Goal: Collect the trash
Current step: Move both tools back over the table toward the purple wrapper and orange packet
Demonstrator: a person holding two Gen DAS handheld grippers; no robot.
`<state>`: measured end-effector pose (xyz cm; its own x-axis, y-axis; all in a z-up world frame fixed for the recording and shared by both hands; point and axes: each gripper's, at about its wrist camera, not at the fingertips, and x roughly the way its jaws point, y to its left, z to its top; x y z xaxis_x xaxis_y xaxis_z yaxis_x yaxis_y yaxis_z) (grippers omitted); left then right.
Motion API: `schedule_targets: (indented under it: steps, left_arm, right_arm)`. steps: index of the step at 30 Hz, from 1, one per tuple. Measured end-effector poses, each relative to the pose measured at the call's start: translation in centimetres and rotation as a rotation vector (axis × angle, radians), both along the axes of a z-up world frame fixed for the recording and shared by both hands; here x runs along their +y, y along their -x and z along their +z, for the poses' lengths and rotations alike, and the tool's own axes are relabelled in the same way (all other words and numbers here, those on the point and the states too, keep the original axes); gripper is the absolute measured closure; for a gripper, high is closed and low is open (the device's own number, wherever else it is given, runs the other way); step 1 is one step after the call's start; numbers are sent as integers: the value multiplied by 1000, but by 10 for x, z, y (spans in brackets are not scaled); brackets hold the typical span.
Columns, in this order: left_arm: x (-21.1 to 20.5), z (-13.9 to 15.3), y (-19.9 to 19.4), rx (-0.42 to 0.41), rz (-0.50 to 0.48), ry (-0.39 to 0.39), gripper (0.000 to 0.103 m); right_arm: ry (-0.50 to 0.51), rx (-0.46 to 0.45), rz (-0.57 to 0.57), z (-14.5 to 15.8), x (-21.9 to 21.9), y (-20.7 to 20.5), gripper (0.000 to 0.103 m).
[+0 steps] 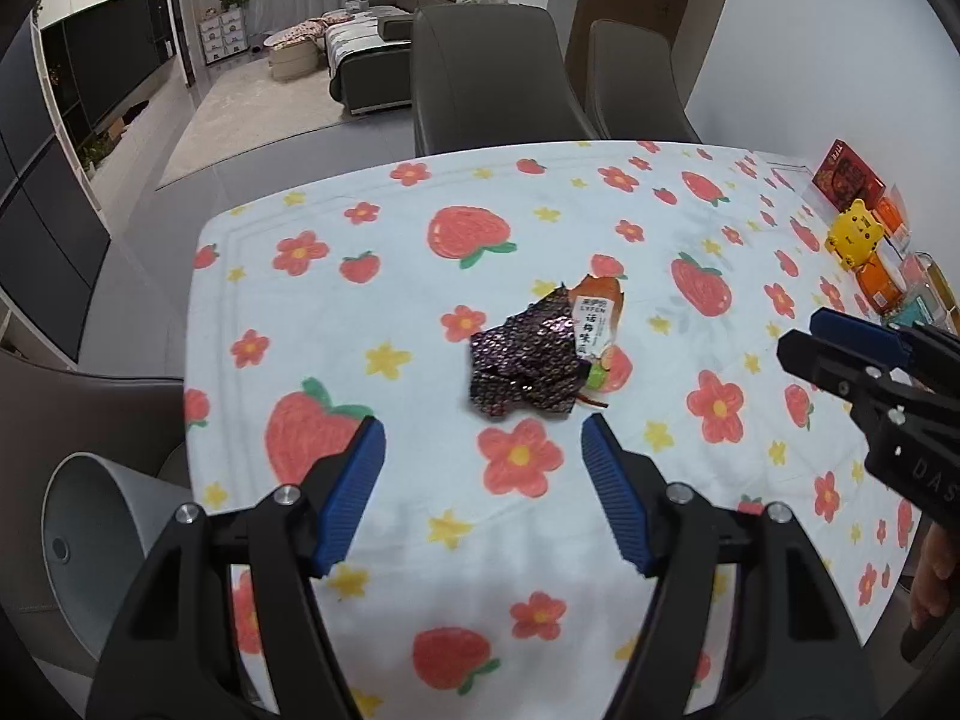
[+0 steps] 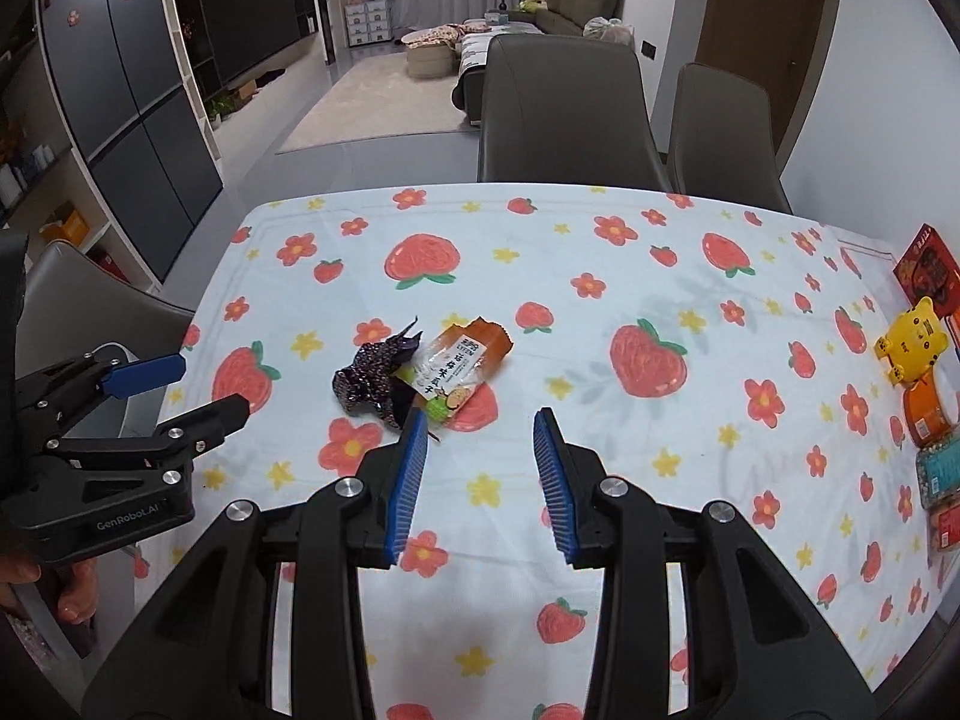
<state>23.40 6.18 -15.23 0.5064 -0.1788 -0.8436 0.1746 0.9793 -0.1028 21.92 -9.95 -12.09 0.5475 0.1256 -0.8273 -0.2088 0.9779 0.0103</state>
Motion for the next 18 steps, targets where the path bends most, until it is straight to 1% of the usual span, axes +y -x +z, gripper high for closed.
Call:
schedule_targets:
  steps: [2,8,12,16,17,18]
  left_arm:
    - [-14,-11,-11,14,-13,-2,35]
    - [-35,-36,-39,59,-30,-5,35]
    - [-41,-48,-55,81,-34,-2,35]
    - [-40,-67,-67,120,-27,-3,35]
    - [-39,-72,-69,131,-24,0,37]
    - [-37,-76,-71,141,-21,8,42]
  right_arm:
    - [-10,13,0,-6,-5,-7,68]
    - [-16,39,15,-22,-9,-28,68]
    - [-6,55,20,-31,-12,-40,68]
    - [-7,81,18,-44,-15,-50,68]
    - [-7,86,18,-47,-15,-52,68]
    - [-8,92,19,-50,-15,-53,68]
